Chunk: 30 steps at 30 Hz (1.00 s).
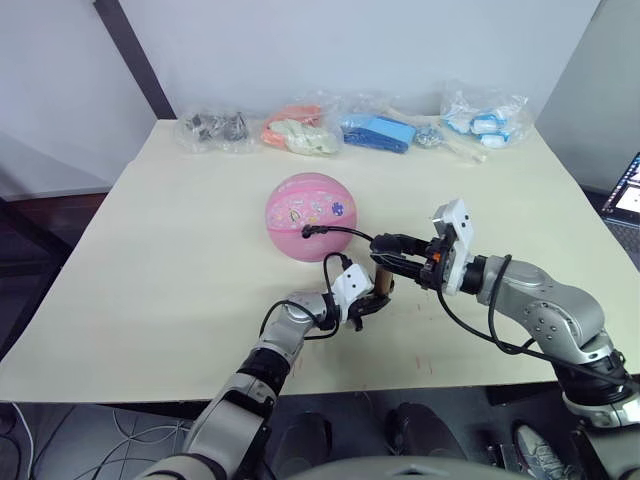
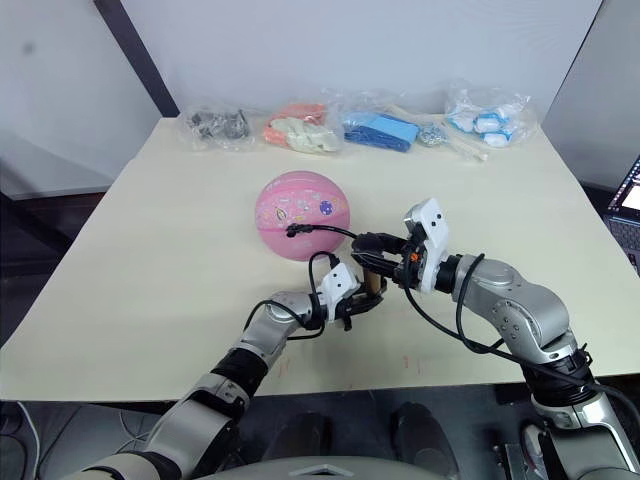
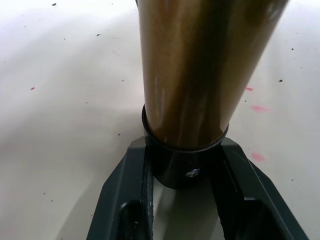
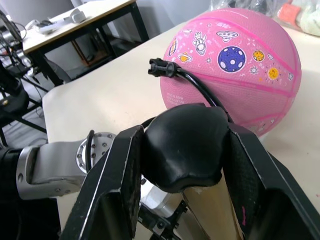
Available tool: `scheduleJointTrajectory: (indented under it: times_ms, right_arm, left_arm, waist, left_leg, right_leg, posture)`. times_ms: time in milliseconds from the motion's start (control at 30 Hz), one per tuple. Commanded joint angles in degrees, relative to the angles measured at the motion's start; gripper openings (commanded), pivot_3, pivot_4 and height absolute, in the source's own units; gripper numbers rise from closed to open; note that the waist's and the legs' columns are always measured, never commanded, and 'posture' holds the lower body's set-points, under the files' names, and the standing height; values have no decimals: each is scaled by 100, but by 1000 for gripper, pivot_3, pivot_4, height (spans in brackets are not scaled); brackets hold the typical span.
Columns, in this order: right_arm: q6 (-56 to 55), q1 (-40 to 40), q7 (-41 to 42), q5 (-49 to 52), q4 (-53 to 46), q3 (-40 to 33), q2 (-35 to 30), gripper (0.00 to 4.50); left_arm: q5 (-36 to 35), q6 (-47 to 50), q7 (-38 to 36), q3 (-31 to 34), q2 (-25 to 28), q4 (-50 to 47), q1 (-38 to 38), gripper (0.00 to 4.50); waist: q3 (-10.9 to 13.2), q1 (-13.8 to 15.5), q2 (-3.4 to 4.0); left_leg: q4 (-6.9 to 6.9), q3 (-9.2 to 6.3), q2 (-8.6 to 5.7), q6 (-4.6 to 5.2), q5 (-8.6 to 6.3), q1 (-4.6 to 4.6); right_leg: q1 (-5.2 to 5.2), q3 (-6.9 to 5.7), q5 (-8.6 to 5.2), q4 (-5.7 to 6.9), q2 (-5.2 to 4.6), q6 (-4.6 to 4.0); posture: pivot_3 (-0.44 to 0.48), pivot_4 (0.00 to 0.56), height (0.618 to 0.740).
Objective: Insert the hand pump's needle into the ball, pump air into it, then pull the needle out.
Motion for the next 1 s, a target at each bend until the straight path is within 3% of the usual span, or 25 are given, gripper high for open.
scheduleJointTrajectory:
  times_ms: [33, 167, 400, 667, 833, 1000]
  right_arm:
    - [866, 38, -74, 150, 61, -125, -223, 1758]
    - [1593, -742, -323, 1269, -409, -1253, -484, 1758]
    - [2473, -1828, -869, 2764, -459, -2331, -980, 1758]
    - [2601, -2715, -1738, 4190, -95, -2754, -1380, 1758]
    - [2510, -2690, -2005, 4495, -122, -2601, -1395, 1758]
    - [2461, -1447, -1711, 3710, -310, -1947, -1105, 1758]
  left_arm:
    - [156, 290, -144, -102, 110, 426, 267, 1063]
    - [157, 282, -141, -106, 82, 445, 255, 1063]
    - [160, 262, -153, -97, 60, 485, 243, 1063]
    - [155, 230, -161, -99, 61, 546, 226, 1063]
    - [148, 220, -166, -106, 60, 553, 232, 1063]
    - [143, 229, -159, -112, 47, 531, 236, 1063]
  waist:
    - [4, 3, 6]
    - [64, 40, 24]
    - [118, 87, 62]
    - [153, 79, 41]
    - [161, 79, 35]
    - [148, 81, 18]
  left_leg:
    - [-1, 0, 0, 0, 0, -1]
    - [0, 1, -8, 0, 0, -17]
    - [20, -23, -33, 0, 1, -103]
    - [28, -21, -45, 1, 1, -114]
    - [31, -24, -44, 1, 1, -120]
    - [32, -27, -43, 1, 1, -118]
  right_leg:
    - [-1, -1, 0, 0, 0, 0]
    - [-10, 0, 1, -1, -11, 1]
    - [-68, -32, 17, -5, -46, -21]
    - [-69, -38, 19, -6, -65, -13]
    - [-70, -44, 19, -6, -65, -13]
    - [-67, -47, 19, -5, -64, -13]
  posture:
    - [0, 150, 740]
    - [0, 150, 740]
    - [0, 150, 740]
    - [0, 150, 740]
    - [0, 150, 740]
    - [0, 150, 740]
